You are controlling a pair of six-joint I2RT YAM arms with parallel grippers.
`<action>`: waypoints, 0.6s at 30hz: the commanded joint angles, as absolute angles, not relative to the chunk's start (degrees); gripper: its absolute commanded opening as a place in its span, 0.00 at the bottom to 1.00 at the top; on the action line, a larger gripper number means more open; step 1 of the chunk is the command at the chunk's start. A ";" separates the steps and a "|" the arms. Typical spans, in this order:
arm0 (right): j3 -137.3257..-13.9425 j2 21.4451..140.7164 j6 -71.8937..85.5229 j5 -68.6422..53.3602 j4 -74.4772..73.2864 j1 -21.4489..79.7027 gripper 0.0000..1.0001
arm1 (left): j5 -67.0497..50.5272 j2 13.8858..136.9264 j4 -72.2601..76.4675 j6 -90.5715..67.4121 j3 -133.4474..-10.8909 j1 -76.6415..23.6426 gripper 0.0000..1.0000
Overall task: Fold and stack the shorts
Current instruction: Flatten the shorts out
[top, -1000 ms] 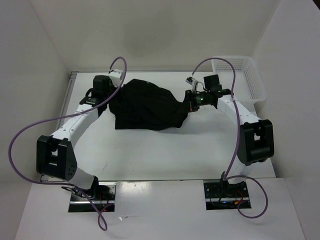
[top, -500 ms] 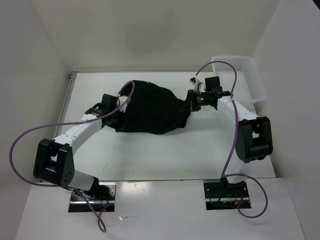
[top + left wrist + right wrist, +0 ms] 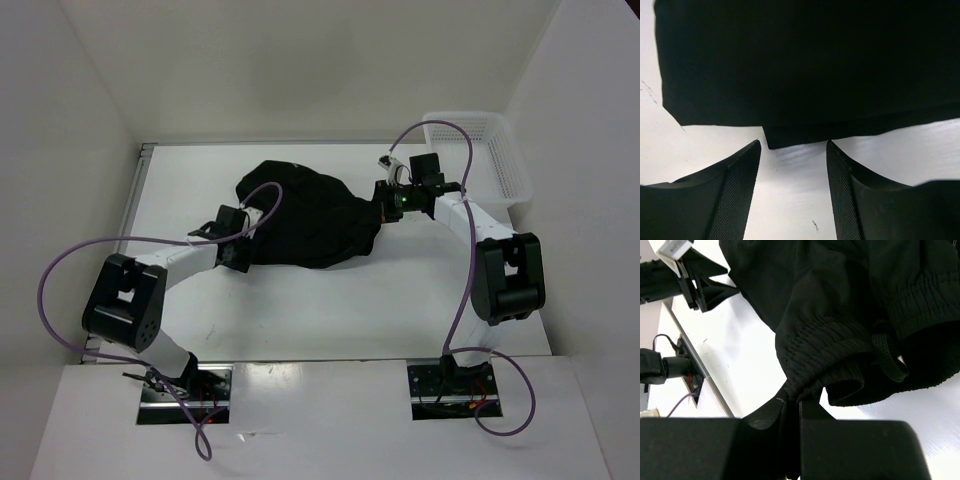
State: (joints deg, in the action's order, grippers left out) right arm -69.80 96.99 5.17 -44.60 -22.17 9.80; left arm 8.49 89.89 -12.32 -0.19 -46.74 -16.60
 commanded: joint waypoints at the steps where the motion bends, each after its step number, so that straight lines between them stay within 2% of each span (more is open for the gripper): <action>1: -71.63 96.86 3.52 -44.65 -21.53 9.58 0.00 | 10.72 91.93 -9.23 0.00 -46.41 -16.52 0.63; 6: -71.63 97.46 3.52 -44.65 -21.53 9.58 0.00 | 8.01 94.39 -9.83 0.00 -48.77 -16.52 0.64; 9: -71.63 97.47 3.52 -44.65 -21.53 9.58 0.00 | 4.66 97.20 -12.03 0.00 -50.71 -16.52 0.56; 10: -71.63 97.47 3.52 -44.65 -21.53 9.58 0.00 | 3.96 98.77 -12.74 0.00 -52.02 -16.52 0.45; 15: -71.63 97.47 2.90 -44.65 -22.06 9.58 0.00 | 1.85 100.72 -17.04 0.00 -53.61 -16.52 0.04; 18: -71.63 97.47 2.37 -43.43 -22.06 9.58 0.00 | 2.45 98.80 -19.86 0.00 -56.06 -16.52 0.01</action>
State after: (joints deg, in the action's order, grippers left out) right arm -69.80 97.03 3.90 -44.29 -22.33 9.80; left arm 4.23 97.95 -12.25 -0.03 -55.07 -16.60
